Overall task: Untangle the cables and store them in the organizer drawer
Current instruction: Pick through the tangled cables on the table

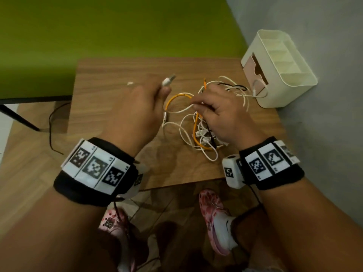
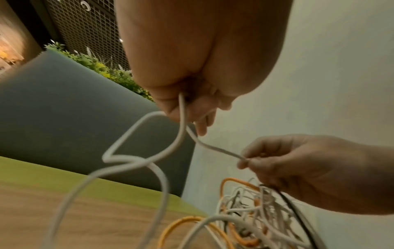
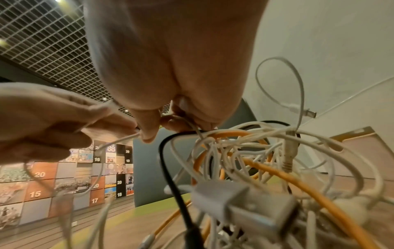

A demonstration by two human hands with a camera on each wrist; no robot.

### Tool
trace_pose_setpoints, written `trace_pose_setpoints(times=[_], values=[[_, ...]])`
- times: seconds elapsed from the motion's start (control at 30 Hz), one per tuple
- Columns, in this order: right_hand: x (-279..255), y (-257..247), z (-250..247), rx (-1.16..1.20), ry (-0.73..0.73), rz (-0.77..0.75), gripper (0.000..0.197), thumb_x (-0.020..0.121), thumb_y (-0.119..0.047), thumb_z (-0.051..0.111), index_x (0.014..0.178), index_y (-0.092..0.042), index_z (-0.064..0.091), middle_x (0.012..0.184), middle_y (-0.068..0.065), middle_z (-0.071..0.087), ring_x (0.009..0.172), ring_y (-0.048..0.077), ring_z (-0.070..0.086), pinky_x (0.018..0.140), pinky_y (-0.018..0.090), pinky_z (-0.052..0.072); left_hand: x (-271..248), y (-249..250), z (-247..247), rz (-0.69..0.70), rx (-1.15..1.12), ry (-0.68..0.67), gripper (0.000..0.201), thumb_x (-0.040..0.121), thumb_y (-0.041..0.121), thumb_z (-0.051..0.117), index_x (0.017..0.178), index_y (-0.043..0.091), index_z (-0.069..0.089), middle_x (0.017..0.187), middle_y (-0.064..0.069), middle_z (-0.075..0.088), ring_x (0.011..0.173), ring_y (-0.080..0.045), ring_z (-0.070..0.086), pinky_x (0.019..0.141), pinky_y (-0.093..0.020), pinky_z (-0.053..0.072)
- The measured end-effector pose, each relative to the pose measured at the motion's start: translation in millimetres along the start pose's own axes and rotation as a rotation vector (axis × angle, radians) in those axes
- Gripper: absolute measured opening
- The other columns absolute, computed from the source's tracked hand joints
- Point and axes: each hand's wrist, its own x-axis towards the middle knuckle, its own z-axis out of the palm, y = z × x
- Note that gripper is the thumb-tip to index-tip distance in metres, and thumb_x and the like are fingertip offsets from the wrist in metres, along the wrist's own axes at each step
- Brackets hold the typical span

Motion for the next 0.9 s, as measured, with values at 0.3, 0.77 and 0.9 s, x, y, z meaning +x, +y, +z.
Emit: trace_pose_setpoints(times=[0.3,0.77,0.9], values=[[0,-8,-3,0.055,-0.07,0.066,0.013,0.097,-0.02,0.059,0.095,-0.01,0.065,0.085,-0.004,0.055,0.079,0.009,0.05,0.071,0.017,0.038,4,4,13,-0.019,-0.248,-0.269,0.035,0.1,0.04,0.042,0.071,0.027,0.054,0.055,0.012,0.048,0.051,-0.002,0.044,0.054,-0.031,0.03],[-1,-2,-7,0.095,-0.208,0.165,0.027,0.102,-0.024,0.049,0.12,-0.015,0.067,0.088,-0.009,0.049,0.083,0.004,0.051,0.072,0.013,0.037,0,-33,6,-0.208,0.191,-0.229,0.043,0.102,0.042,0.04,0.069,0.015,0.05,0.065,-0.006,0.057,0.073,-0.035,0.06,0.069,-0.042,0.047],[-4,0,6,-0.002,-0.253,0.088,0.028,0.1,-0.027,0.052,0.118,-0.014,0.069,0.087,-0.007,0.046,0.082,0.007,0.048,0.071,0.012,0.035,2,-14,16,-0.037,-0.01,-0.082,0.027,0.1,0.037,0.045,0.077,0.023,0.05,0.065,-0.002,0.057,0.069,-0.032,0.057,0.057,-0.039,0.038]])
